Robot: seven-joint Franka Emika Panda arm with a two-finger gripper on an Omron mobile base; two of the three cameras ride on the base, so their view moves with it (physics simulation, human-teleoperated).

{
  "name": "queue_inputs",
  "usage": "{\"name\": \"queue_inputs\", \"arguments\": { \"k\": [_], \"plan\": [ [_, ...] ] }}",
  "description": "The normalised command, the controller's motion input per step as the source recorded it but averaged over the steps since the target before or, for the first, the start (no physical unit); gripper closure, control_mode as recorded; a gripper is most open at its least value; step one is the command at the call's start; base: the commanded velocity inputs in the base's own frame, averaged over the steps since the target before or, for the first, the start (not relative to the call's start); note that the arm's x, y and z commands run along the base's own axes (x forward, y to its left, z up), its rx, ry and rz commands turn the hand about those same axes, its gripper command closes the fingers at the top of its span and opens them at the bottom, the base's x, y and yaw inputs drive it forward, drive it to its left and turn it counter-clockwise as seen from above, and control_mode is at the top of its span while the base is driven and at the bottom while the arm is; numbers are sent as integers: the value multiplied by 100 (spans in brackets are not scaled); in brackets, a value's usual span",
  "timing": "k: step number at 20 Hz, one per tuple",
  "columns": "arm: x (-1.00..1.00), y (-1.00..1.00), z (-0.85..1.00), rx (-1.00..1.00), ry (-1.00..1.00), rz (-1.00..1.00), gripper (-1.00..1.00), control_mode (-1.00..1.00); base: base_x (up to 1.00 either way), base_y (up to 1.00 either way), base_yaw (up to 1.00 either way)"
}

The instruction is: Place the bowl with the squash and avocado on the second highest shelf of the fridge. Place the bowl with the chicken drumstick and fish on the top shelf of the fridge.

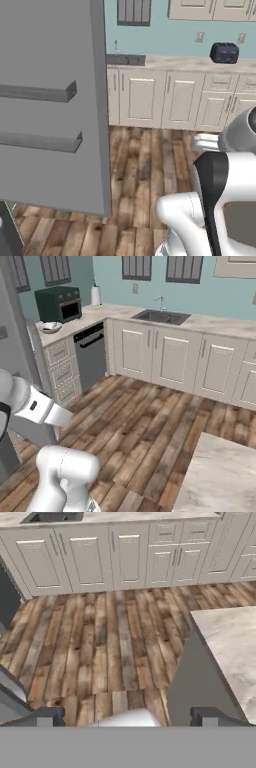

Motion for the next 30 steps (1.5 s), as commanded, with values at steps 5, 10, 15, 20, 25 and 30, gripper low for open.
{"name": "queue_inputs", "arguments": {
  "k": [5,10,15,20,25,30],
  "plan": [
    [0,0,0,0,0,0,-100,100,100,-14,-11],
    [0,0,0,0,0,0,-100,100,100,-23,-13],
    [0,0,0,0,0,0,-100,100,100,-2,-8],
    [0,0,0,0,0,0,-100,100,100,58,-13],
    [0,0,0,0,0,0,-100,100,100,68,13],
    [0,0,0,0,0,0,-100,100,71,47,73]
  ]
}}
